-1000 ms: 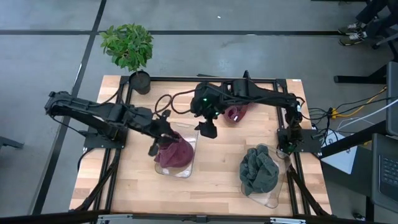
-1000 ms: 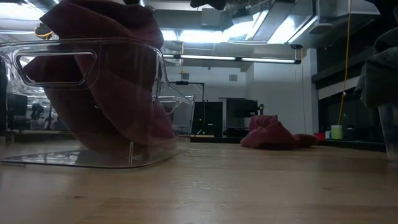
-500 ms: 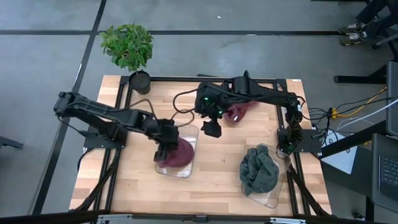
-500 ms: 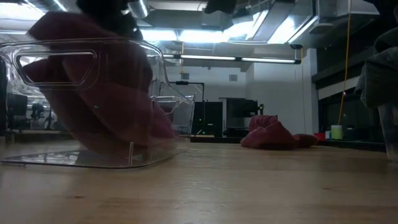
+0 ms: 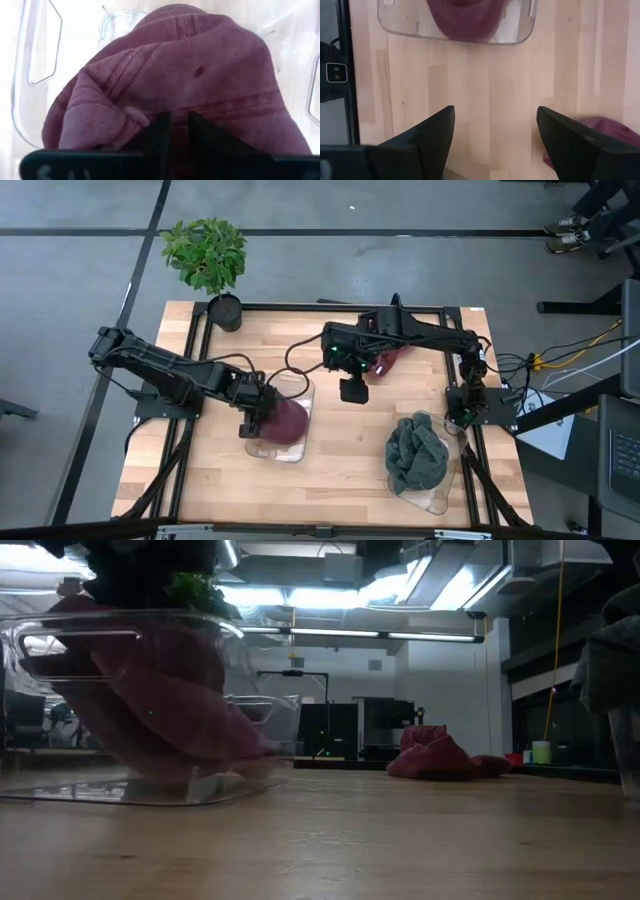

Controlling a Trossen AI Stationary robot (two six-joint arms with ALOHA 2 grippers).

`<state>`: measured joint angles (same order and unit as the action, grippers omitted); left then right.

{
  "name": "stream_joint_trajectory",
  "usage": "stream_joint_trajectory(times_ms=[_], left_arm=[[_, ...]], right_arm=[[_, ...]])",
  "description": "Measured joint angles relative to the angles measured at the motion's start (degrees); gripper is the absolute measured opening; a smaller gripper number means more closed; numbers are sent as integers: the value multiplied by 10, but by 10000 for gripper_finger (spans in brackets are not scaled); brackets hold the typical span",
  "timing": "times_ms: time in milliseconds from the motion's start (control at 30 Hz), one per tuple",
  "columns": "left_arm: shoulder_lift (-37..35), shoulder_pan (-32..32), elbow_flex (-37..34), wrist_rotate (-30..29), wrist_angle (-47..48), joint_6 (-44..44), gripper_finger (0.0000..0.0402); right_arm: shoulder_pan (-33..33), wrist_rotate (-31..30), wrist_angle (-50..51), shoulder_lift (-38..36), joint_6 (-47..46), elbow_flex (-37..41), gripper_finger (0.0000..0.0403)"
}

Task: Pick & Place hat
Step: Put the left red cap into the left transparent bin, then put the red cap into the left transparent bin

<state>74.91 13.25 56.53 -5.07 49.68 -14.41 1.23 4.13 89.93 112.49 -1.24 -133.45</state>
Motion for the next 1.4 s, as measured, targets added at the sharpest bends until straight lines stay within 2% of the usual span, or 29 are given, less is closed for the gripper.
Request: stream_joint_trajectory(times_ms=[233, 400, 533, 667, 833, 933, 1100, 1300, 1400], left_arm=[[-6, -18, 0, 25, 5, -25, 65], [-44, -18, 0, 19, -28, -31, 65], [-93, -23, 0, -13, -52, -39, 65], [-154, -34, 0, -45, -90, -39, 65], [-220, -51, 0, -109, -110, -26, 65], [-247, -60, 0, -152, -108, -24, 65], [-277, -76, 0, -190, -108, -18, 65], [-294, -91, 0, -188, -109, 5, 65], [-294, -94, 0, -189, -109, 6, 65]], right_arm=[[0, -8, 0, -18, 4, 9, 277], [1, -77, 0, -57, -23, 69, 268], [4, -134, -18, -106, -89, 167, 258], [17, -174, -98, -164, -173, 300, 252], [59, -212, -201, -207, -282, 454, 249], [92, -244, -238, -212, -328, 520, 249], [154, -242, -326, -207, -342, 600, 249], [213, -232, -449, -208, -317, 670, 248], [239, -199, -508, -207, -301, 698, 248]])
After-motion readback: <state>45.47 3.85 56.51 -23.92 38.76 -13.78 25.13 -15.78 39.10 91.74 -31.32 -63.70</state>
